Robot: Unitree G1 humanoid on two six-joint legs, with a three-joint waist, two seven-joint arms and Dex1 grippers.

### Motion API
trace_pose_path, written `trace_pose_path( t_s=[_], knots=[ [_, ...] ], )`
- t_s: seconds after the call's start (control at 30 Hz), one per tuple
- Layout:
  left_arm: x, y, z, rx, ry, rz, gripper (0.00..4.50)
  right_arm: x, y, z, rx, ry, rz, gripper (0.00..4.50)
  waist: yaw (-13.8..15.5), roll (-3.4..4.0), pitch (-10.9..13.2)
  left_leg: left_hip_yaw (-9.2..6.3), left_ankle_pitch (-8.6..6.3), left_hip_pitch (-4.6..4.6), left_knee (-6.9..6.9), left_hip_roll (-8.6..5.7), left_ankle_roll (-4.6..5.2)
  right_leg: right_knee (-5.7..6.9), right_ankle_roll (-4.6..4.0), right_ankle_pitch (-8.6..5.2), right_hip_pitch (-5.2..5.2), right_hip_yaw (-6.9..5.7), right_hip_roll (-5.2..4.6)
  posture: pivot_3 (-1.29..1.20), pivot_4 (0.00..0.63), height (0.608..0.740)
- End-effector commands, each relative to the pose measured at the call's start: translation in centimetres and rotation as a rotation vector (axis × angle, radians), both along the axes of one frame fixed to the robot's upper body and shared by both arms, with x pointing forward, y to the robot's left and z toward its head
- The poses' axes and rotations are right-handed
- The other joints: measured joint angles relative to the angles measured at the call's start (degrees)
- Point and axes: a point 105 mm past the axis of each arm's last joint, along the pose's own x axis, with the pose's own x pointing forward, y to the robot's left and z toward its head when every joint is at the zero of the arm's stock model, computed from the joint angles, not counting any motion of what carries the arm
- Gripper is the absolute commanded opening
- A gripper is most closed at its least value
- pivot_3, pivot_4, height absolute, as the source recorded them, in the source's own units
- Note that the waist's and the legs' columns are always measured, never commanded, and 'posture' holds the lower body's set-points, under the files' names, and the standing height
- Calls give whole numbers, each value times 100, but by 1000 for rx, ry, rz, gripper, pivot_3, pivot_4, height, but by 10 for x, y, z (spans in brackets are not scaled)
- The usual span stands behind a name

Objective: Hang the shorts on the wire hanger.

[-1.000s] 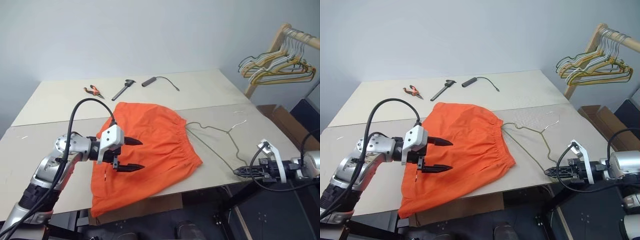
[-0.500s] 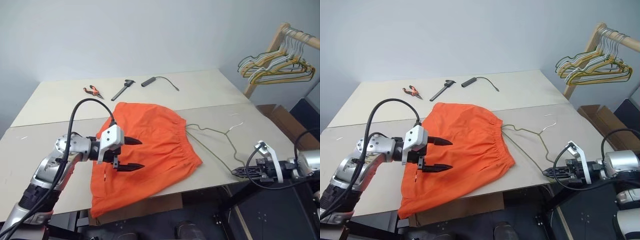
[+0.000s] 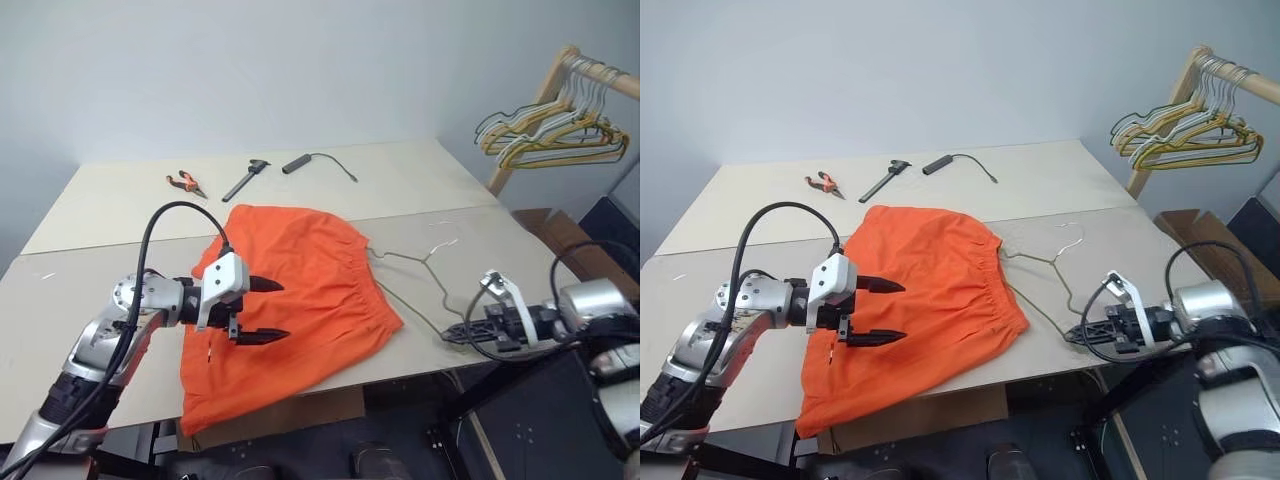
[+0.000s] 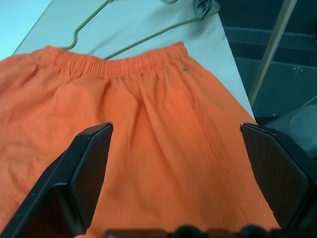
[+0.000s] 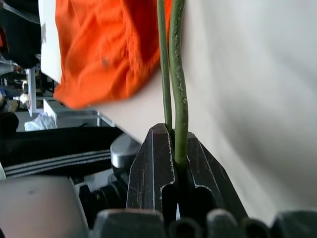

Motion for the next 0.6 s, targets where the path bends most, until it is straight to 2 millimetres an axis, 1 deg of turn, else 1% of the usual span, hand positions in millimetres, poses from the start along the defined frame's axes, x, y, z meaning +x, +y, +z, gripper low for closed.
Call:
trace_pose_path(
  t_s=[0.03, 0.37, 0.6],
  knots=[
    [1, -3, 11, 1, -62, -14, 4481, 10, 5, 11, 36, -52, 36, 0, 13, 0, 0, -2, 0, -2, 0, 0, 0, 0, 0, 0, 0, -2, 0, -71, 0, 740],
    [-1, -2, 8, 8, -68, -4, 4481, 27, 16, 11, 8, -62, 32, 0, -2, 3, -2, -9, 0, -3, 2, -3, 0, 7, 0, 0, -2, -6, -5, -60, 0, 740],
    [0, -4, 7, 3, -70, 1, 4481, 39, 24, 19, 42, -94, -11, 0, -4, 4, -2, -11, 0, -3, 2, -4, 0, 8, 0, 0, -2, -6, -6, -56, 0, 740]
  ],
)
